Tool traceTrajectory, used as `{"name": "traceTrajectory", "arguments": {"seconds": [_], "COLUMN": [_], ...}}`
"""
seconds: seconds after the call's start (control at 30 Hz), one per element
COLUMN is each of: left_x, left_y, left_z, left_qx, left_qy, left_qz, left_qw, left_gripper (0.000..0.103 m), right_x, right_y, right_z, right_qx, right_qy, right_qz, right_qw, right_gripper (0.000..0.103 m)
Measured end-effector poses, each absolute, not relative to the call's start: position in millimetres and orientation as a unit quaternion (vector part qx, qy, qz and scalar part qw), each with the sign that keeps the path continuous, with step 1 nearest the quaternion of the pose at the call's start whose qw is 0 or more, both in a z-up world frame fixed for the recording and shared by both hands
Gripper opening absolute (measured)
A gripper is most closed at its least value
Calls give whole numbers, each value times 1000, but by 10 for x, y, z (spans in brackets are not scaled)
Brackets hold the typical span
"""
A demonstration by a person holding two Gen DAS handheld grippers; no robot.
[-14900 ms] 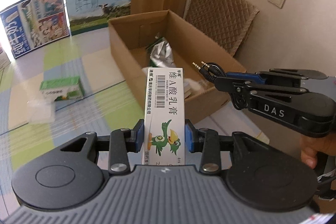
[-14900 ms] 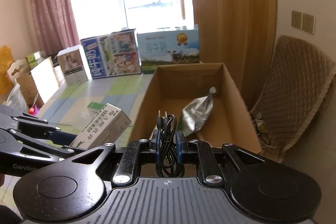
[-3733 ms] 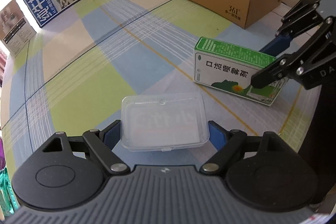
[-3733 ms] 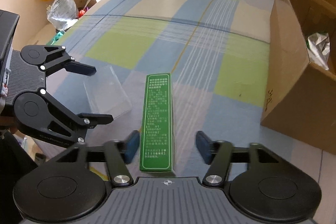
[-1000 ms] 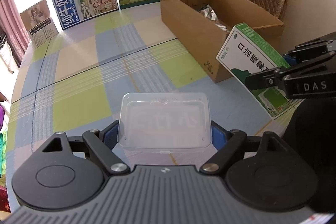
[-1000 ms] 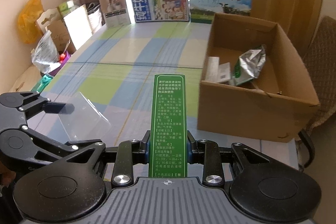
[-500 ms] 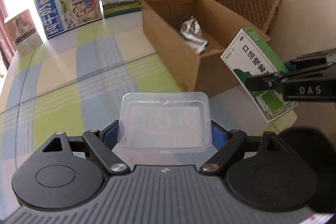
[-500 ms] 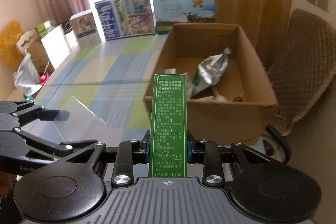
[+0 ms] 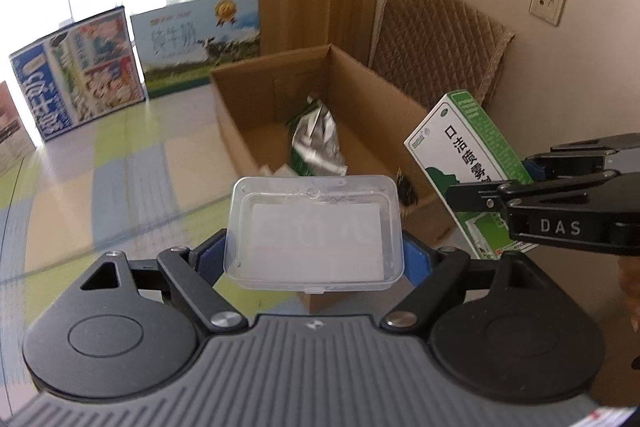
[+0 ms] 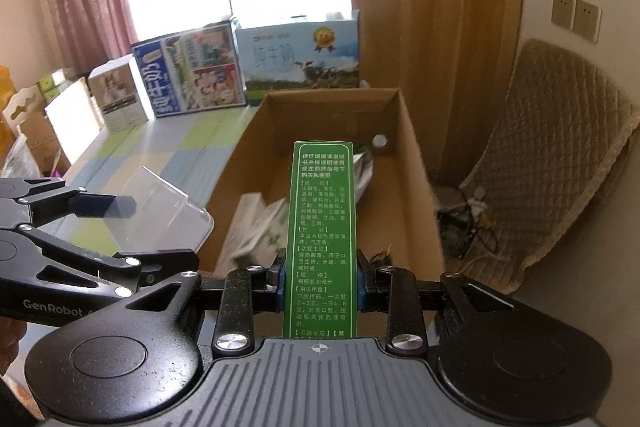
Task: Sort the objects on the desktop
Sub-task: 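Carry the clear container and green box with both tools over the cardboard box, then open both tools to drop the container and green box into the box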
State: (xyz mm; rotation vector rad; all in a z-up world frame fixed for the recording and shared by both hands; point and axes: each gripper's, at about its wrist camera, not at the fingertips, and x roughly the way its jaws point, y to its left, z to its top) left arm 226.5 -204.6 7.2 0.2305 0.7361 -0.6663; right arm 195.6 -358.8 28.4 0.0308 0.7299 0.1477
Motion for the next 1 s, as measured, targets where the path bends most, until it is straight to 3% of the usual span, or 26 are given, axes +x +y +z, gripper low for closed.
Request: {"name": "traceTrajectory", "arguments": {"seconds": [1.0], "left_x": [3269], "left_y": [-2772], "left_z": [-193], "left_qx": [98], "left_qy": [361], "left_qz": [-347], "left_qw": [860], "left_gripper": [83], "right_x": [2844], "right_y": [-3916], "right_z": [29], "right_qx": [12], "right_qy": [368], "right_qz": [44], "right_qw": [929], "right_gripper": [28]}}
